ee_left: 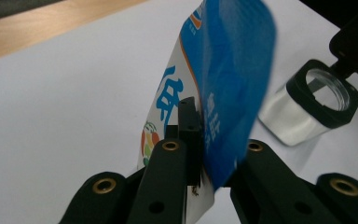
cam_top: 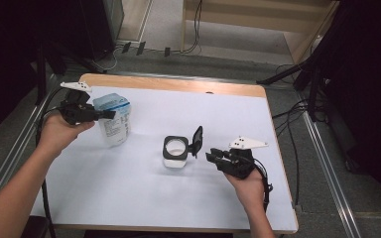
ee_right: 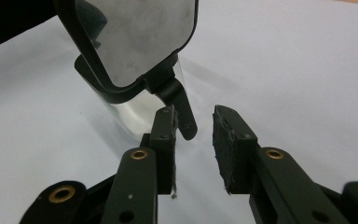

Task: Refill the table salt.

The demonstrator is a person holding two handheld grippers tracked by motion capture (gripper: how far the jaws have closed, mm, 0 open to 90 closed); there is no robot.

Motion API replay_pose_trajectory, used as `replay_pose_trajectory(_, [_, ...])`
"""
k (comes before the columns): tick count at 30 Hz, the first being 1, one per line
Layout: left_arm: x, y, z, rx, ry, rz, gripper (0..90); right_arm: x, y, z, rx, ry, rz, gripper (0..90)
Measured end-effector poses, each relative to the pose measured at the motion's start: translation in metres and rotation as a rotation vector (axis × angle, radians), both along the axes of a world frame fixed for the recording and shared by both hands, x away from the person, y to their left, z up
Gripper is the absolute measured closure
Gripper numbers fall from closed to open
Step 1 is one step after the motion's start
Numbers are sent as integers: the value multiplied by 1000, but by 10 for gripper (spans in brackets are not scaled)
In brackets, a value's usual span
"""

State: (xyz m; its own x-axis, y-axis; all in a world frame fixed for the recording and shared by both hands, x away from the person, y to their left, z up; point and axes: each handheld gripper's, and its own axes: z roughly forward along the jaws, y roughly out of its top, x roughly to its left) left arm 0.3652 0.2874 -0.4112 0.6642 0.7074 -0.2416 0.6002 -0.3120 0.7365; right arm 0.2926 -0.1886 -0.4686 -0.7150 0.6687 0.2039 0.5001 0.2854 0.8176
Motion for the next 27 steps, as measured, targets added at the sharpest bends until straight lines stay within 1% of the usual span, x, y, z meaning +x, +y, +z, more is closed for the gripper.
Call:
replay_pose_trajectory(2, [-4, 3, -5, -10, -4, 11, 853, 0, 0, 0, -2, -1, -1, 710])
replay_pose_trajectory(3, [-5, 3, -6, -11, 1, 13, 849, 0, 0, 0, -2, -1, -2, 709])
replay_pose_trajectory(4, [-6, 3, -8, -11, 1, 3, 845, 0, 1, 0, -1, -1, -1, 709])
replay_pose_trajectory(5, [-7, 2, -10, 0, -2, 2, 844, 0, 0, 0, -4, -1, -3, 709])
replay_pose_trajectory(6, [-8, 1, -10, -2, -8, 8, 840, 1, 0, 0, -2, 0, -4, 709])
replay_pose_trajectory(8, [-9, 2, -10, -25, -8, 7, 831, 1, 0, 0, -1, -1, -5, 709])
replay_pose_trajectory(9, [-10, 2, -10, -30, -4, 1, 820, 1, 0, 0, 0, -1, -5, 708])
replay_pose_trajectory(11, [-10, 2, -10, -22, -11, -5, 793, 1, 0, 0, 0, 0, -5, 708])
replay_pose_trajectory(12, [-10, 3, -11, -37, -6, -3, 793, 1, 0, 0, 0, 4, -5, 708])
replay_pose_trajectory(15, [-9, 5, -13, -58, 2, 8, 788, 2, 1, -1, -2, 4, -2, 706])
replay_pose_trajectory(16, [-8, 6, -13, -68, 13, 3, 783, 2, 1, -1, -2, 4, -1, 706])
replay_pose_trajectory(18, [-9, 6, -14, -57, 15, 3, 747, 1, 1, -1, -2, 6, -2, 706])
replay_pose_trajectory(19, [-9, 5, -14, -56, 13, 7, 745, 1, 1, -1, -3, 7, -3, 706])
replay_pose_trajectory(21, [-10, 5, -13, -56, 18, -2, 719, 2, 1, -2, -2, 9, -4, 706])
replay_pose_trajectory(23, [-11, 6, -12, -65, 18, -3, 685, 2, 1, -2, -2, 11, -4, 706])
replay_pose_trajectory(24, [-11, 6, -11, -71, 12, 7, 664, 2, 1, -2, -3, 11, -4, 706])
replay_pose_trajectory(27, [-12, 5, -10, -70, 23, 3, 599, 2, 2, -2, -6, 8, -2, 706])
